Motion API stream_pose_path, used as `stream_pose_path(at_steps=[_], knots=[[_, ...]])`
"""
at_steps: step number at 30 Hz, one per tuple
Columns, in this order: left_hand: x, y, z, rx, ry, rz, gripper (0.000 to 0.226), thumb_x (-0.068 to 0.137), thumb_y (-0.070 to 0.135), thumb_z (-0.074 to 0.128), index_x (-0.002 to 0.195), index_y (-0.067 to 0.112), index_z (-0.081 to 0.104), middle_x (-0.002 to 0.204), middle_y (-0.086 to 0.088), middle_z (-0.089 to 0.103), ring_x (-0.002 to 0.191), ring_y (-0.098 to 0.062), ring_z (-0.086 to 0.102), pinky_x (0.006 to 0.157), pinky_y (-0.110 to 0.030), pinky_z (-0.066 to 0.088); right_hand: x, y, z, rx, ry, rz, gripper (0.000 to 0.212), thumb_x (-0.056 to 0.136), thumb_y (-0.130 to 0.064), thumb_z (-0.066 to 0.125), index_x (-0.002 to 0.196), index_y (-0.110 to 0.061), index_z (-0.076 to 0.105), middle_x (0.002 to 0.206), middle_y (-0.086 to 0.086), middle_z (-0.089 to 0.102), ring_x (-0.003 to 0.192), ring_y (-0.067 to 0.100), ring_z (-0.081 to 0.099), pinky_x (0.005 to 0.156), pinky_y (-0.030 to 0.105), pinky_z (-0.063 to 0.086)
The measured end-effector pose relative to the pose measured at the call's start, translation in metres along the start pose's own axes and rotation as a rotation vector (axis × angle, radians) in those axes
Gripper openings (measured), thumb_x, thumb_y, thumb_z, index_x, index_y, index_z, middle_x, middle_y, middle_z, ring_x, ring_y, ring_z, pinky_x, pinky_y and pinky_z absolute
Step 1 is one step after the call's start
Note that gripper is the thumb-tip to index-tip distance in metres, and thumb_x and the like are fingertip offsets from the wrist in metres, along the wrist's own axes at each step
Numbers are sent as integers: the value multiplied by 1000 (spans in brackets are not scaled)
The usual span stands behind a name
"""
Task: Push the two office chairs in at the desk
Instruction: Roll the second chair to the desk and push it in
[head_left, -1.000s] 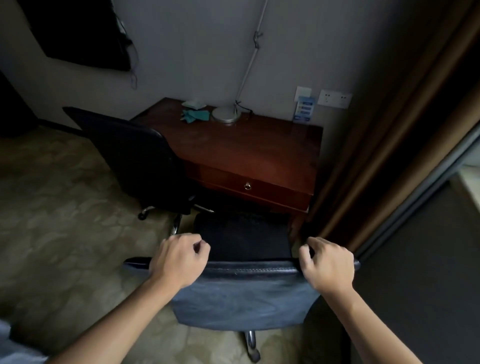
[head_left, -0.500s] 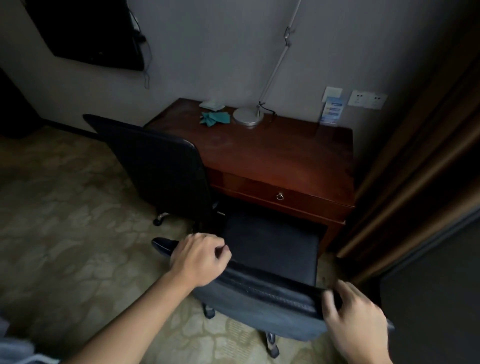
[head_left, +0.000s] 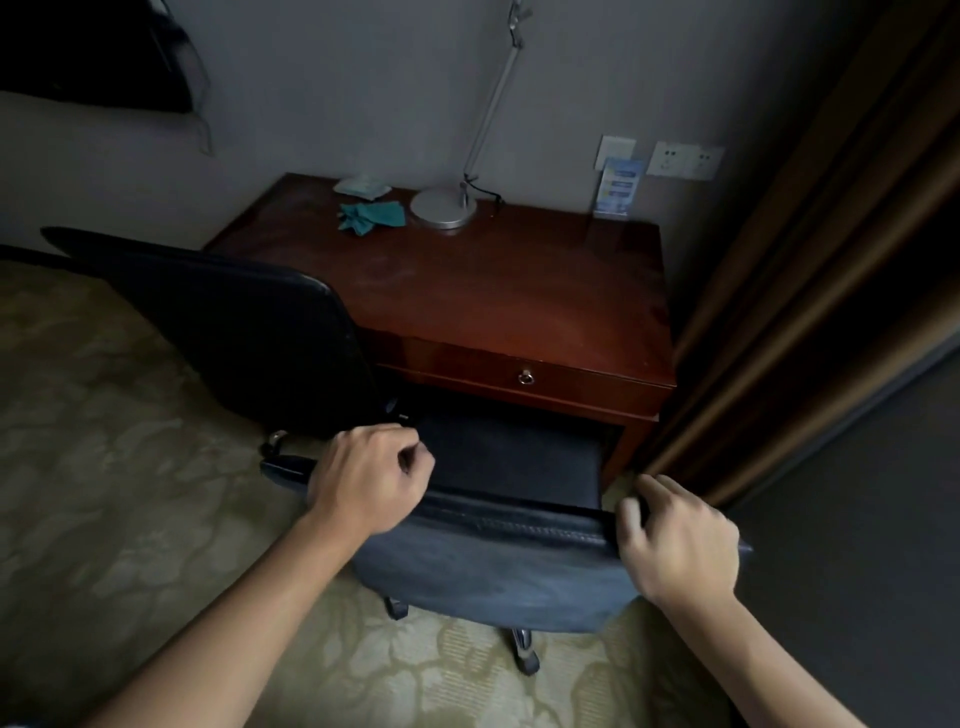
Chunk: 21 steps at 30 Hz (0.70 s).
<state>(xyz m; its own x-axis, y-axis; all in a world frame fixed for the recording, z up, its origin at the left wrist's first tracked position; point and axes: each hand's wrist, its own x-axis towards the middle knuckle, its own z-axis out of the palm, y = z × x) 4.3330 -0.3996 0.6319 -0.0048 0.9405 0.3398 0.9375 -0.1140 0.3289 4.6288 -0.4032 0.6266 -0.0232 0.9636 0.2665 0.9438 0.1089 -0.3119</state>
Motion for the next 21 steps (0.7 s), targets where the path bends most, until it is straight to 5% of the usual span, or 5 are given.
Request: stream_pose_path(at_steps=[6,14,21], knots=[[36,-6,7,-17,36,31,36,81,35,50,51,23,35,50,9,40,42,-19,48,46,-23,23,44,0,16,16,59,-4,27,79,-32,38,57,-17,43,57,1,54,50,31,55,46,28,27],[101,2,35,21,66,-6,38,81,36,52,51,21,33,50,4,45,43,-26,51,44,-25,28,123,19,32,-2,87,26,26,80,-25,41,58,-12,47,60,8,59,54,38,56,49,35,40],[143,0,47,53,78,-50,46,82,38,50,48,24,23,48,9,36,41,-17,36,44,-22,15,178,30,44,22,132,-69,30,80,-24,39,53,-11,41,50,1,46,44,27,42,45,31,34]])
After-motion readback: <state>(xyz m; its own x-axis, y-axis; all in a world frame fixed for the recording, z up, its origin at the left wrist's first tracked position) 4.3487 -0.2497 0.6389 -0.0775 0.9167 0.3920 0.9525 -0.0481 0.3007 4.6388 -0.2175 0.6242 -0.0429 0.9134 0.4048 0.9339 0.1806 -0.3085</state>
